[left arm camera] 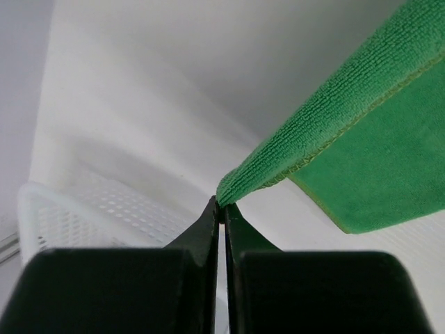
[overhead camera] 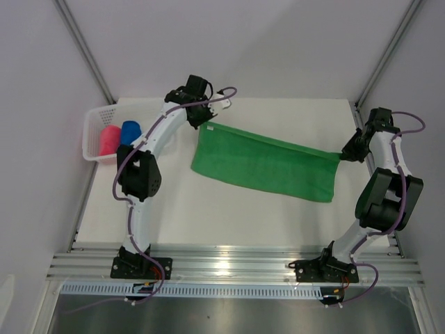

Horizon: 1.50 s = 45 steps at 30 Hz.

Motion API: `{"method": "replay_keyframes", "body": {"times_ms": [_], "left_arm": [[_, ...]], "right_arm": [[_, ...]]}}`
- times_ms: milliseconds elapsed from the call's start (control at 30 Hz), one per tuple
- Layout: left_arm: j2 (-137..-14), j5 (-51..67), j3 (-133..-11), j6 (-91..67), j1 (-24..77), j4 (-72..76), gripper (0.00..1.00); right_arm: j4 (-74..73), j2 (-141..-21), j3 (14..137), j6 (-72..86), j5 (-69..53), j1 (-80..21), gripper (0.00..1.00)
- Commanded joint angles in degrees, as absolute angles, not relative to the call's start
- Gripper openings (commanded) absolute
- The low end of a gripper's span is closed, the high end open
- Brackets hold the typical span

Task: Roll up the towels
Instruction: Fold the towel

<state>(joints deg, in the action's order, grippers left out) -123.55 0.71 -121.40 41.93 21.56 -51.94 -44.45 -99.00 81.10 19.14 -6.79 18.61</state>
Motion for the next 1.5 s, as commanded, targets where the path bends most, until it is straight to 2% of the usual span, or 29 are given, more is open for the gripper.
{"method": "replay_keyframes", "body": {"times_ms": [0, 233, 467, 967, 1100, 1400, 1467], "left_arm": [[-121.3, 2.7, -117.2, 42.4, 20.9, -51.2, 0.01], [-118.0, 2.4, -104.5, 47.8, 20.9, -52.3, 0.01], [-116.8, 3.5, -98.6, 51.6, 21.0, -55.3, 0.01], [-118.4, 2.7, -97.7, 52.0, 22.0, -59.2, 0.01], [-119.1, 3.0, -98.0, 52.0, 22.0, -60.2, 0.04], [-119.3, 3.7, -97.4, 52.4, 22.4, -62.6, 0.05], [-119.4, 3.7, -97.1, 52.5, 22.5, -62.9, 0.11]], "right_arm": [[-43.7, -98.1, 80.2, 17.6, -6.1, 19.2, 0.0], [-44.1, -94.0, 67.6, 16.2, -7.1, 19.1, 0.0], [-44.7, -90.1, 57.7, 14.2, -7.3, 19.1, 0.0], [-44.7, -92.7, 58.0, 14.2, -5.0, 19.1, 0.0], [-44.3, -93.3, 57.8, 14.5, -5.1, 19.1, 0.0], [-44.2, -93.4, 57.8, 14.4, -5.2, 19.1, 0.0], [-44.4, -94.0, 57.9, 14.6, -5.3, 19.0, 0.03]]}}
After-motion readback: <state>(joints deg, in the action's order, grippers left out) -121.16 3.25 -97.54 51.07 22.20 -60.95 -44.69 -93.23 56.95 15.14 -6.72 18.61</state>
